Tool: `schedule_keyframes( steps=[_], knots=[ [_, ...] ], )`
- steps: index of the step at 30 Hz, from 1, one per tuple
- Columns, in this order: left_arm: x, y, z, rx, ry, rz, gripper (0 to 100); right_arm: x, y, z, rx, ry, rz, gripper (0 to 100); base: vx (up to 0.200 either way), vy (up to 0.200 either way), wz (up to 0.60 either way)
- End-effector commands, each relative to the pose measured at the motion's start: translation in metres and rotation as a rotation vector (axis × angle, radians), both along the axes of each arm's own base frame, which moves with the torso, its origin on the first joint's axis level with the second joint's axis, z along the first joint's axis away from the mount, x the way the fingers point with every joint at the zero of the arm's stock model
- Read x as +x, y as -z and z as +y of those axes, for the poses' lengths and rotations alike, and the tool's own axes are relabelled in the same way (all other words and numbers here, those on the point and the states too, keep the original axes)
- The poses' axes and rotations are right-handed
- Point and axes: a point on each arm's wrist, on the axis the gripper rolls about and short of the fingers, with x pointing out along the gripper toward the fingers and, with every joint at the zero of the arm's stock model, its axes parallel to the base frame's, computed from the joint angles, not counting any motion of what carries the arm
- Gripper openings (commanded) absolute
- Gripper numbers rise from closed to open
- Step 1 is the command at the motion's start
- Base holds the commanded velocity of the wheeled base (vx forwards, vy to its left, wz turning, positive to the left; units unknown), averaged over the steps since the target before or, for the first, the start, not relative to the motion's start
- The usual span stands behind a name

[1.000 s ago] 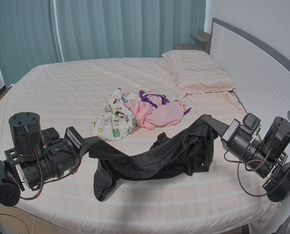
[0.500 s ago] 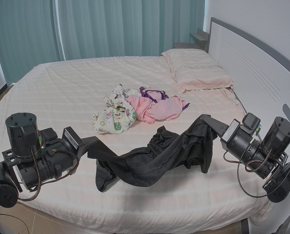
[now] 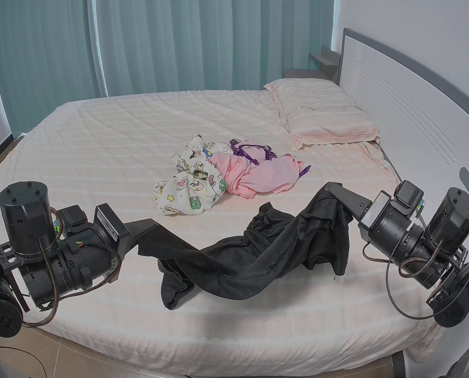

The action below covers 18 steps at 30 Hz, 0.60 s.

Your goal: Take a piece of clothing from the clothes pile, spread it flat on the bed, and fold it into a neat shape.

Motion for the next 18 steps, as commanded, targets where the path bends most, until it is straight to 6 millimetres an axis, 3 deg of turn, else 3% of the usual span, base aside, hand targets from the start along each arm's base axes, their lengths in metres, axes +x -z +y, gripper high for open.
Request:
schedule_keyframes(
  steps=[1, 18],
  knots=[
    [0.0002, -0.0009, 0.0014, -0.002, -0.005, -0.004, 0, 0.0002, -0.0013, -0.0004, 0.006, 0.001, -0.009, 0, 0.000, 0.200, 0.00],
    [-0.0011, -0.0024, 0.0029, -0.003, -0.008, -0.011, 0, -0.0025, 0.0014, 0.0053, -0.002, -0.012, -0.002, 0, 0.000, 0.200, 0.00]
  ],
)
